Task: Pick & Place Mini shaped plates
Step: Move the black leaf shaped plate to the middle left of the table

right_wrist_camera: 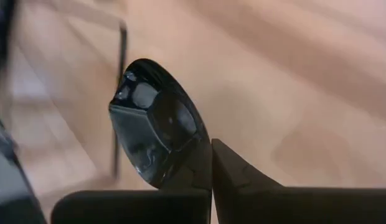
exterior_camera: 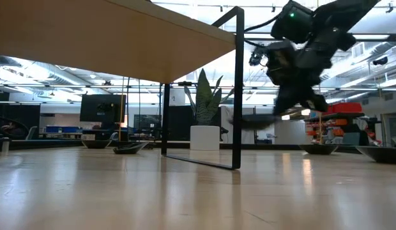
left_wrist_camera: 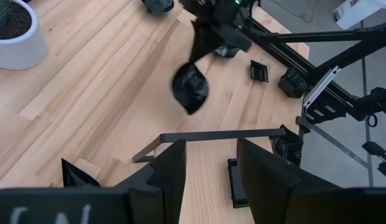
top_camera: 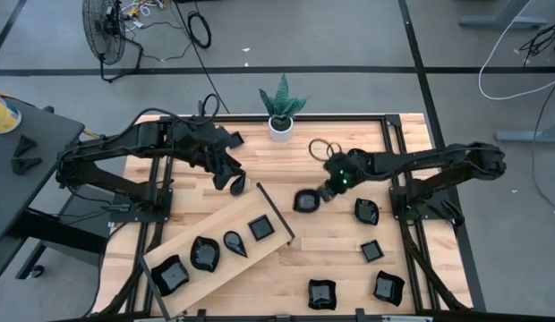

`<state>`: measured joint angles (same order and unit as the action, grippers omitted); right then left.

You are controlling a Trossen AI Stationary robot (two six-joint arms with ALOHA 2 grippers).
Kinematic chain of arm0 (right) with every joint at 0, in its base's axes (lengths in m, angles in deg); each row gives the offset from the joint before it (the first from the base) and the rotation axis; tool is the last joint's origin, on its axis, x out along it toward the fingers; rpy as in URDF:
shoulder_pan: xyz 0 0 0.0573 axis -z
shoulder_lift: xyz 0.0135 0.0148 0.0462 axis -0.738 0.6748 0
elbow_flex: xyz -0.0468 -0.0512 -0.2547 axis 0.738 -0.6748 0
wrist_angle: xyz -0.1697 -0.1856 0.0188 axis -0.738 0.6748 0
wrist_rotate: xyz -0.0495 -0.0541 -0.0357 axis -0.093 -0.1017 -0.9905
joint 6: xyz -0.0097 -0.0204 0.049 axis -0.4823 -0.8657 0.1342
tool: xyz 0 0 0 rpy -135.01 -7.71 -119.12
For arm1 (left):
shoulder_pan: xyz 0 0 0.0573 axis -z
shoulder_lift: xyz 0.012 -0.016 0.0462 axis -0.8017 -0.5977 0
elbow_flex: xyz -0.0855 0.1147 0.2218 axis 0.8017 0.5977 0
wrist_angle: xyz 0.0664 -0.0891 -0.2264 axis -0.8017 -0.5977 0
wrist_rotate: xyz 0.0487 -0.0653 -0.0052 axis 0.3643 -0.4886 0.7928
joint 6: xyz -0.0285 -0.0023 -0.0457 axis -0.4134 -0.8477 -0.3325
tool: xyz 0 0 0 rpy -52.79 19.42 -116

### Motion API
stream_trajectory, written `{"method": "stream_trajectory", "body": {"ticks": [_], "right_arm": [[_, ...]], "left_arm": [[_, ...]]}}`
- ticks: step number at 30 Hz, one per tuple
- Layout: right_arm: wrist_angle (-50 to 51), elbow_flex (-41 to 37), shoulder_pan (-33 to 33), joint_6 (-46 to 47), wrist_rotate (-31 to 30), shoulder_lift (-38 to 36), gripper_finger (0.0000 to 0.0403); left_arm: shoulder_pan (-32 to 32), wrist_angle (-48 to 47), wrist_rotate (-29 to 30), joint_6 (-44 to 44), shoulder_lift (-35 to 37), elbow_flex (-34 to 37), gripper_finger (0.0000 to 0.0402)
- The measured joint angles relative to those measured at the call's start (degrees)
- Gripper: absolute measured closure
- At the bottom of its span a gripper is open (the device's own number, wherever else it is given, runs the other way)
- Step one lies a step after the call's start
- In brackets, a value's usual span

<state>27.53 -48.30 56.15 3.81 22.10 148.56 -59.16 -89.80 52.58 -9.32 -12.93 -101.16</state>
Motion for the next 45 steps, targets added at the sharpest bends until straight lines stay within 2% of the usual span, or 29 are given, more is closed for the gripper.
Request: {"method": "stream_trajectory", "body": {"ticks": [7, 17, 29, 34, 45], "right_arm": [[-11.7, 0.0, 4.8, 9.9, -2.0, 1.5, 0.0403], [-28.0, 0.0, 9.0, 18.8, -1.5, 10.6, 0.0403], [-26.3, 16.7, 9.6, 17.7, -0.2, 26.0, 0.0403], [-26.2, 23.0, 10.4, 17.5, 2.4, 32.0, 0.0403], [-23.1, 31.2, 11.2, 18.3, 3.6, 43.6, 0.0403]], "left_arm": [[0.0, 0.0, 0.0, 0.0, 0.0, 0.0, 0.0255], [0.0, 0.1, 0.0, 0.0, 0.0, 0.0, 0.0255], [0.0, 0.1, 0.0, 0.0, 0.0, 0.0, 0.0255], [0.0, 0.1, 0.0, 0.0, 0.0, 0.0, 0.0255], [0.0, 0.1, 0.1, 0.0, 0.0, 0.0, 0.0255]]}}
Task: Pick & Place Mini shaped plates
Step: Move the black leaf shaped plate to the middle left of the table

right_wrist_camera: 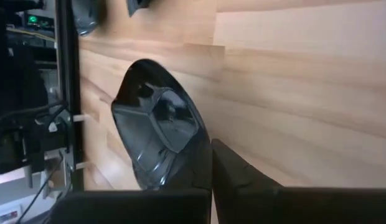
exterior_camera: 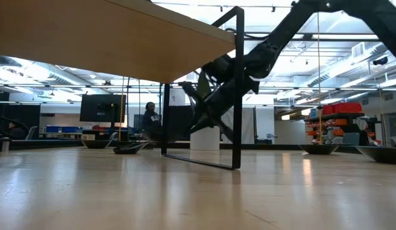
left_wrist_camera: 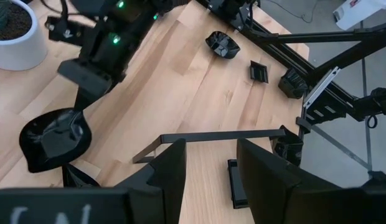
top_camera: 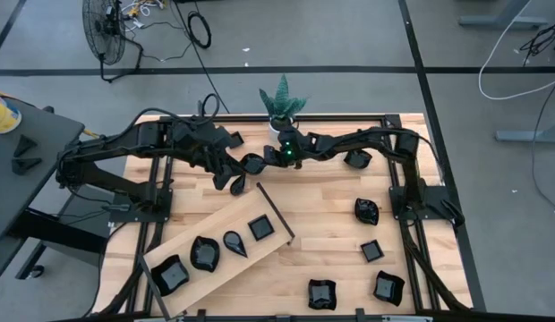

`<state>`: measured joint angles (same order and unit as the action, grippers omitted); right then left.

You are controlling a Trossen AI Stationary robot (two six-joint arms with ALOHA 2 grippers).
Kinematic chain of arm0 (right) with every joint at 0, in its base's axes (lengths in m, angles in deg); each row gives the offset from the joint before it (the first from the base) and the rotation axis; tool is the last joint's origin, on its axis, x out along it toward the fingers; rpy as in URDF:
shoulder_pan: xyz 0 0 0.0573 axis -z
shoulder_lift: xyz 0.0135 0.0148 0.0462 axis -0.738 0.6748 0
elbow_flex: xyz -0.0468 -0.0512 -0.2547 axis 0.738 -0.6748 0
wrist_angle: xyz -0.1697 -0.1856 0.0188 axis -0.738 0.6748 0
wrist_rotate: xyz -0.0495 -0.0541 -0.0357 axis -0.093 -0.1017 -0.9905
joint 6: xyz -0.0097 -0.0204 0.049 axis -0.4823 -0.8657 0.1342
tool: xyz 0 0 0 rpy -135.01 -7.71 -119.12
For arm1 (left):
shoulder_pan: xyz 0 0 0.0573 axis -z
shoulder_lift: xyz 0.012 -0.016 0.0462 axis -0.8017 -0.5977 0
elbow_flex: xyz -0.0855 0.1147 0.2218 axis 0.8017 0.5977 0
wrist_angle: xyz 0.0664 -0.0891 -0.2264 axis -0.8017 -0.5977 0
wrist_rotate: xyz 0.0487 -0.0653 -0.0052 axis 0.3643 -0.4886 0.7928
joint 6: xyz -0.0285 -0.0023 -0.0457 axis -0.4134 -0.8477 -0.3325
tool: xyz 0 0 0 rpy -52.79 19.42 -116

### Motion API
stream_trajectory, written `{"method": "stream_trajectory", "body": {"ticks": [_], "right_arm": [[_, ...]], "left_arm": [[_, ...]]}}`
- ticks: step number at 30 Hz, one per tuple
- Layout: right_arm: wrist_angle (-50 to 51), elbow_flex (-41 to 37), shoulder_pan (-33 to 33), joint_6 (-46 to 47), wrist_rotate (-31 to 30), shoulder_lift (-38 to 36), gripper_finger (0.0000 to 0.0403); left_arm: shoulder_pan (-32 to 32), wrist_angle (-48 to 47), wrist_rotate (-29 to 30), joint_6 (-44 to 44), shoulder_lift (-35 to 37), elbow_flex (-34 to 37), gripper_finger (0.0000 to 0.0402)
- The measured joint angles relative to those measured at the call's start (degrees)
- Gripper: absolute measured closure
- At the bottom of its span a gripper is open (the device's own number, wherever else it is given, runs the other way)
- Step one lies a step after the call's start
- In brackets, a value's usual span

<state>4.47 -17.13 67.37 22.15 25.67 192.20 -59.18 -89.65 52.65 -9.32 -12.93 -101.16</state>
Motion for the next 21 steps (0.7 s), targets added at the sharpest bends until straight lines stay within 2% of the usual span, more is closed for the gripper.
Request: {"method": "stream_trajectory", "body": {"ticks": [5, 16, 21], "right_arm": [[0.2, 2.3, 0.0, 0.8, -0.1, 2.4, 0.0403], [3.7, 2.5, -0.1, 1.3, -1.5, 2.6, 0.0403], [3.7, 2.5, 0.0, 1.2, -1.5, 2.6, 0.0385]], "left_arm": [[0.0, 0.0, 0.3, 0.0, 0.0, 0.0, 0.0255], [0.0, 0.0, 0.4, 0.0, 0.0, 0.0, 0.0255], [0.0, 0.0, 0.4, 0.0, 0.0, 0.0, 0.0255]]}}
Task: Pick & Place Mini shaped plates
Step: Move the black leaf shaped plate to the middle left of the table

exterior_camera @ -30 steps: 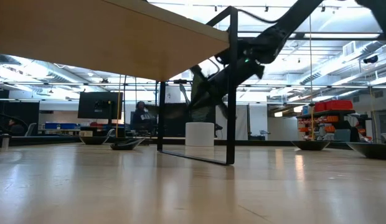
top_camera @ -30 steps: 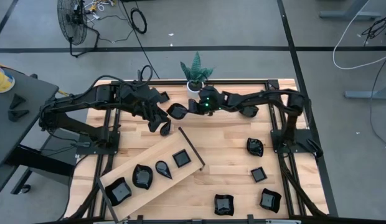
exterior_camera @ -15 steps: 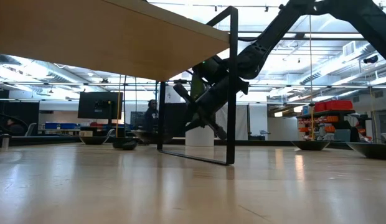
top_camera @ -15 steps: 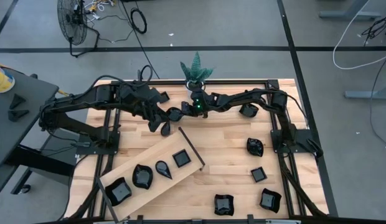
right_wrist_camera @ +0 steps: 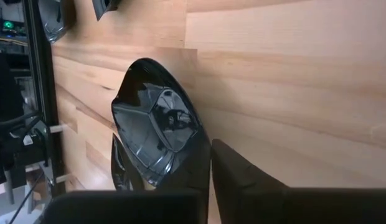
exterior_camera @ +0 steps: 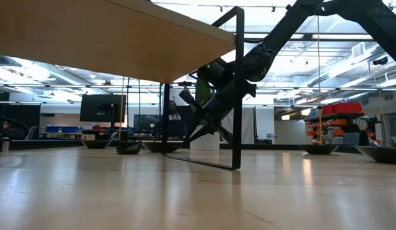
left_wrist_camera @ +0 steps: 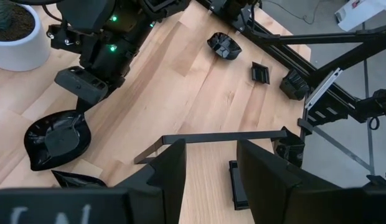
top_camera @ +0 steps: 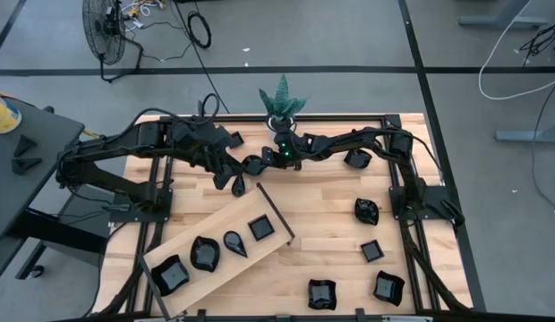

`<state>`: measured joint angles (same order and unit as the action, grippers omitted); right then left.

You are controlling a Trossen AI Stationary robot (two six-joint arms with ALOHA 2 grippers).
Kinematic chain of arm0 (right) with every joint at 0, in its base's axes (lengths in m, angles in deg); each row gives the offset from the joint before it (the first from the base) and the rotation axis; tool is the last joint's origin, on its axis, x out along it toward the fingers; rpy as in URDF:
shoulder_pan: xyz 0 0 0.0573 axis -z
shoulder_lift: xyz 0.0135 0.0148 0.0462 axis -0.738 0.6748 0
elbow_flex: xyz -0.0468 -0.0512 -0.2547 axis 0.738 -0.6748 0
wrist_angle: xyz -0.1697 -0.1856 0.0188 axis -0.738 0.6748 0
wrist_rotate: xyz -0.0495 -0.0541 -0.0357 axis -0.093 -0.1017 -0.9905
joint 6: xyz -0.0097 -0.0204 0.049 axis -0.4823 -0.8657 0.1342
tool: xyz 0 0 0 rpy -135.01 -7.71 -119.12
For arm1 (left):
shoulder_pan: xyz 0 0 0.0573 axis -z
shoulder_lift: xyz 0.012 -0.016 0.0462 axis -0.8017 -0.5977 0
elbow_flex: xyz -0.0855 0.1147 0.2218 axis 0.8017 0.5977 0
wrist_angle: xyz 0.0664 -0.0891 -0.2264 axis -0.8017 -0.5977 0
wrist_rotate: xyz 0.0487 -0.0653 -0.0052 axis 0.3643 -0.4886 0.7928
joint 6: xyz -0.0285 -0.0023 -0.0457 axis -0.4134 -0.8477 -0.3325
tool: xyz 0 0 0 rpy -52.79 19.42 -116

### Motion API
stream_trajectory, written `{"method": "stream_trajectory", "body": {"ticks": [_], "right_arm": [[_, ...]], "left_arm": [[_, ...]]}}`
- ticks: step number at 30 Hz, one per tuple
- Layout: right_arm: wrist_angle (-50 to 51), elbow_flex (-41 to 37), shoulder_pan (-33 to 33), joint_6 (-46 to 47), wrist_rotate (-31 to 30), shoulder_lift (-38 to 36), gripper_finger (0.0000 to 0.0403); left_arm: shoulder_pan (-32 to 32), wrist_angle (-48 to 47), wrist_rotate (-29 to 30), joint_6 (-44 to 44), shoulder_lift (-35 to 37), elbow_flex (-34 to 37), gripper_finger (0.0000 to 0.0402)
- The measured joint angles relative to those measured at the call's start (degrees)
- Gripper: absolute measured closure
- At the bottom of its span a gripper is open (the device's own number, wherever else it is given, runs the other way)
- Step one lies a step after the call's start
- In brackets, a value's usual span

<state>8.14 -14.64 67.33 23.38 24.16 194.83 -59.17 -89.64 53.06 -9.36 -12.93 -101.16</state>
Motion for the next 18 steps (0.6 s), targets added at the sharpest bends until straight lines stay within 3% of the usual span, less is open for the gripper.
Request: {"method": "stream_trajectory", "body": {"ticks": [10, 18], "right_arm": [[-0.2, 0.0, 0.0, -1.9, 1.3, 0.0, 0.0321], [-0.6, 0.0, 0.2, -8.7, 5.0, -3.5, 0.0232]], "left_arm": [[0.0, 0.0, 0.5, 0.0, 0.0, 0.0, 0.0255], [-0.5, 0.0, 1.6, -0.2, 0.0, 0.0, 0.0255]]}}
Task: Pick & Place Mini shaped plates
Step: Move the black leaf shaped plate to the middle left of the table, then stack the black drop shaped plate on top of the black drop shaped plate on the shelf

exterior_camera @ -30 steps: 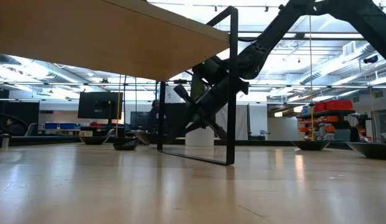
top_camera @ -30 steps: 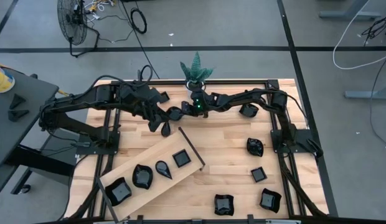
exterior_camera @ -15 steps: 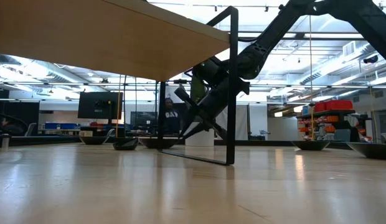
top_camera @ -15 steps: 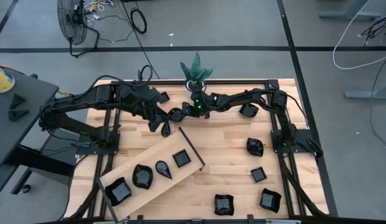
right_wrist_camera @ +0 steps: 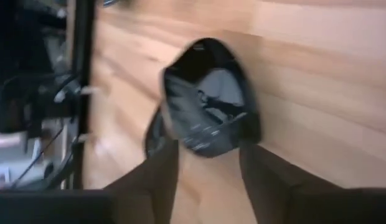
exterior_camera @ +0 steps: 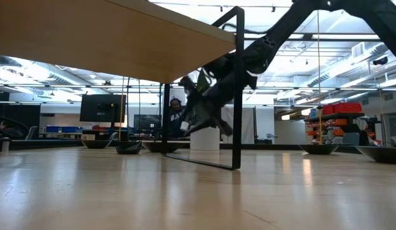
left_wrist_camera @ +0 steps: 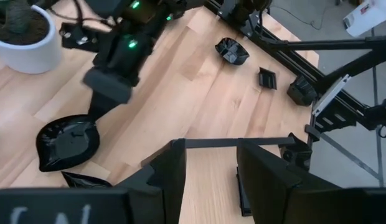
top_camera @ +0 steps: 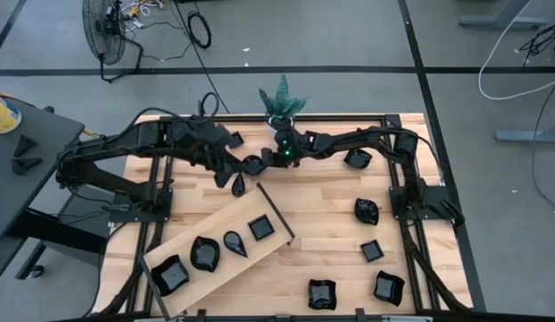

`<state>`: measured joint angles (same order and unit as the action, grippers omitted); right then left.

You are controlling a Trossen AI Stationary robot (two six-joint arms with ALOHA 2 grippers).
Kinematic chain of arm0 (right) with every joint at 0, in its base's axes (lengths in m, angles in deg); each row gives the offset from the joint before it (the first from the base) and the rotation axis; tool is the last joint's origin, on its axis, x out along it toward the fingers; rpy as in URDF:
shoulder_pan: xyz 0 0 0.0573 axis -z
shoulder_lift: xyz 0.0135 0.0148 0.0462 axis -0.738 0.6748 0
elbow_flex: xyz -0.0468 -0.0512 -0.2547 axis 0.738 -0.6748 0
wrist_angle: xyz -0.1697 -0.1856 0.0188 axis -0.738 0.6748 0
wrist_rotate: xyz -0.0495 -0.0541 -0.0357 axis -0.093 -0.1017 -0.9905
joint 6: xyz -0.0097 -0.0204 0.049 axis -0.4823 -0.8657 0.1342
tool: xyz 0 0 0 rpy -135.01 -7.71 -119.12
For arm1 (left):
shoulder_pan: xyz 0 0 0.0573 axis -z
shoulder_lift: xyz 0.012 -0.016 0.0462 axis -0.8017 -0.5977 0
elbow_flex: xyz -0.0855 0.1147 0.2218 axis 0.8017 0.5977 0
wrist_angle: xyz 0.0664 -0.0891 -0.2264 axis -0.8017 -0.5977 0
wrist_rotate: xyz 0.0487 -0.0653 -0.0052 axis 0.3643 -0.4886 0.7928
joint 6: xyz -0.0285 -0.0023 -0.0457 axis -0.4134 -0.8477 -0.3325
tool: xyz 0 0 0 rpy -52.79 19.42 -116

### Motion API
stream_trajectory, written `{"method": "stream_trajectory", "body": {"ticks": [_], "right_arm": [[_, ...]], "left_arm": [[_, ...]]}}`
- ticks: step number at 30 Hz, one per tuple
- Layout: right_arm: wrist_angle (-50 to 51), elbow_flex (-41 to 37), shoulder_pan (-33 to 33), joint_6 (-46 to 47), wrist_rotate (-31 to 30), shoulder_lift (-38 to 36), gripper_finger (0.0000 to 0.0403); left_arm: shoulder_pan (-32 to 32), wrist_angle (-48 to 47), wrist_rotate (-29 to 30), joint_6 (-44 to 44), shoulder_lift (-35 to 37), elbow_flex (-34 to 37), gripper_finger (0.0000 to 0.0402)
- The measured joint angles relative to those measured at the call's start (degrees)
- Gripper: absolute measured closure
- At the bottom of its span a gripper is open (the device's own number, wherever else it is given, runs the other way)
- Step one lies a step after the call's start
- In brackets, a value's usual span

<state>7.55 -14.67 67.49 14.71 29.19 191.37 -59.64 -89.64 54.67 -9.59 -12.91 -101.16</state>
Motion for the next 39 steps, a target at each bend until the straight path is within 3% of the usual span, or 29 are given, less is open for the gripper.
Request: {"method": "stream_trajectory", "body": {"ticks": [8, 14, 20, 25, 29, 34, 39], "right_arm": [[5.6, 0.0, 1.6, -13.1, 4.6, -9.0, 0.0179], [13.9, 0.0, 2.2, -26.8, 4.3, -19.7, 0.0182], [20.9, 0.0, 2.1, -37.3, 0.2, -29.2, 0.0193], [24.7, 0.0, 2.2, -39.5, -7.6, -34.5, 0.0198], [25.5, 0.0, 2.2, -38.0, -11.9, -36.7, 0.0199], [26.3, 0.0, 2.2, -37.7, -12.6, -37.0, 0.0199], [26.7, -0.1, 2.2, -36.1, -12.6, -36.6, 0.0199]], "left_arm": [[-3.4, 0.0, 4.3, -4.4, 0.0, 0.0, 0.0255], [-9.0, -0.1, 5.2, -8.8, 0.0, 0.0, 0.0243], [-13.4, -2.5, 5.0, -7.2, -2.6, -0.1, 0.0190], [-15.4, -14.0, 4.5, -3.2, -5.6, -0.1, 0.0146], [-15.6, -21.7, 5.5, 0.6, -7.9, 0.0, 0.0134], [-15.1, -21.2, 2.8, 3.2, -8.3, 2.4, 0.0142], [-15.2, -18.0, -0.5, 0.3, -7.7, 10.3, 0.0156]]}}
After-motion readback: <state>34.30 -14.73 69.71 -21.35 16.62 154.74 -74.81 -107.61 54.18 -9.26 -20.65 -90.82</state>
